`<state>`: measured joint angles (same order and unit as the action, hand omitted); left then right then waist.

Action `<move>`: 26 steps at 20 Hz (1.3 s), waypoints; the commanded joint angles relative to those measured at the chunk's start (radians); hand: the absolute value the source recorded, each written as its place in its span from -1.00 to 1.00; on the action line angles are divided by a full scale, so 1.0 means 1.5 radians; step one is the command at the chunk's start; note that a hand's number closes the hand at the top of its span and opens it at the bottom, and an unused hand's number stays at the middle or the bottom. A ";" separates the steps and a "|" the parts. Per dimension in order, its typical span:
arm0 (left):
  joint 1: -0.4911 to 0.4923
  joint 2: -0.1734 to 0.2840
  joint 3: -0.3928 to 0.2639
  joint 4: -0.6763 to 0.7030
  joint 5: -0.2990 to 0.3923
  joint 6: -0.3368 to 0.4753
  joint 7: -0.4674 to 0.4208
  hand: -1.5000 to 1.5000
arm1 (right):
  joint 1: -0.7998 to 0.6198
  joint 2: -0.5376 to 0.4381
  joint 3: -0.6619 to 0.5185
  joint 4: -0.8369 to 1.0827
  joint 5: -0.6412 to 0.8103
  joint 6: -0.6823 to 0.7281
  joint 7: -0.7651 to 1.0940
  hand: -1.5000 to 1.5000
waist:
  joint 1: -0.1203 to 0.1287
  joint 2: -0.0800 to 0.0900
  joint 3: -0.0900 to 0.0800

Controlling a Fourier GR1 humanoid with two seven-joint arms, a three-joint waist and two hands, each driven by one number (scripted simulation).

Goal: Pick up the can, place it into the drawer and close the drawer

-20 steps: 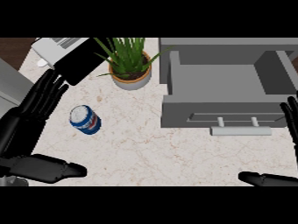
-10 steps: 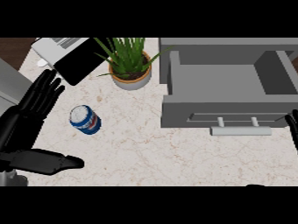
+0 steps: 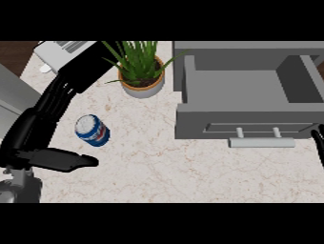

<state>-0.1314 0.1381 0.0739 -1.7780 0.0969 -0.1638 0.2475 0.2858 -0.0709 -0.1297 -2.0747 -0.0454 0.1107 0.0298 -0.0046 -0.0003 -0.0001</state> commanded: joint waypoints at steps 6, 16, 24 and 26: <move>-0.012 -0.024 0.003 0.110 -0.037 0.015 -0.081 -1.00 | -0.009 -0.004 -0.044 -0.004 -0.025 0.028 0.009 -1.00 | 0.000 0.000 0.000; -0.006 0.010 0.040 0.258 -0.060 -0.013 -0.217 -1.00 | -0.097 -0.017 -0.057 0.045 -0.011 0.021 0.044 -1.00 | 0.002 0.001 0.000; -0.017 0.031 0.068 0.353 -0.060 -0.028 -0.298 -1.00 | 0.006 0.032 -0.032 -0.042 0.012 0.032 0.021 -1.00 | -0.001 0.000 0.000; 0.001 0.038 0.070 0.388 -0.061 -0.046 -0.333 -1.00 | -0.081 -0.021 -0.090 0.019 -0.041 0.047 0.050 -1.00 | 0.001 0.000 0.000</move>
<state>-0.1481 0.1675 0.1588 -1.2675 0.0002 -0.1946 -0.1871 0.2193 -0.0622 -0.2118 -2.0568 -0.0555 0.1664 0.0608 -0.0036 0.0002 -0.0002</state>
